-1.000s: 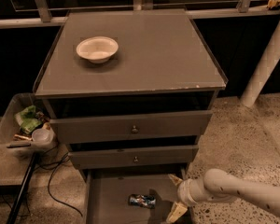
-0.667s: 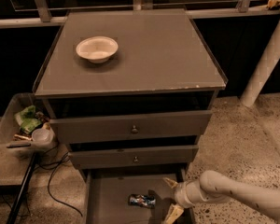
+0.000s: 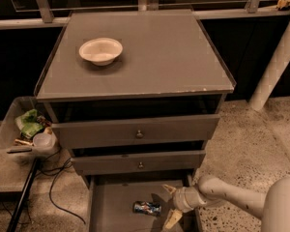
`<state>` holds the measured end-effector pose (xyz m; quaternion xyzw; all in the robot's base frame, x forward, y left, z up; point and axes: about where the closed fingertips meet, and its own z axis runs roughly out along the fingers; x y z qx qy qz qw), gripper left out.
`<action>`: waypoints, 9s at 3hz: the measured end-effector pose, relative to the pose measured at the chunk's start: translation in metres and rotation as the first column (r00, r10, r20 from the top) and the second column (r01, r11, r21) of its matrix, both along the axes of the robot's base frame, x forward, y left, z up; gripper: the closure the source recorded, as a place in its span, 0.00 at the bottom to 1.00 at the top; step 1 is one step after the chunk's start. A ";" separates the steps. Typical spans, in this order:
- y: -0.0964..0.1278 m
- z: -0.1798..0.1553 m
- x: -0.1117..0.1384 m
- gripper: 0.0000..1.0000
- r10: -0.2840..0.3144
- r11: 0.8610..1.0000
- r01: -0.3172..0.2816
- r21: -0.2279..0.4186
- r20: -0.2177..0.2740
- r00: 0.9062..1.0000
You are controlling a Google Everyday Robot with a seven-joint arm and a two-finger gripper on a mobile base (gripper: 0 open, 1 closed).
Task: Pick redbull can from bottom drawer and place on counter
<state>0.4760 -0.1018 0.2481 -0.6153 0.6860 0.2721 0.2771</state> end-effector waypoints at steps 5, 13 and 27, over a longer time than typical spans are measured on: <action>0.018 -0.065 0.002 0.00 -0.075 0.985 0.075 0.153 -0.003 0.997; 0.036 -0.113 0.004 1.00 -0.071 0.985 0.075 0.154 -0.031 0.997; -0.075 0.441 -0.022 1.00 -0.091 0.972 0.164 -0.166 0.376 0.922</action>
Offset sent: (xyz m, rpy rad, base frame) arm 0.0071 0.0083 -0.0445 0.1237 0.0045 -0.0688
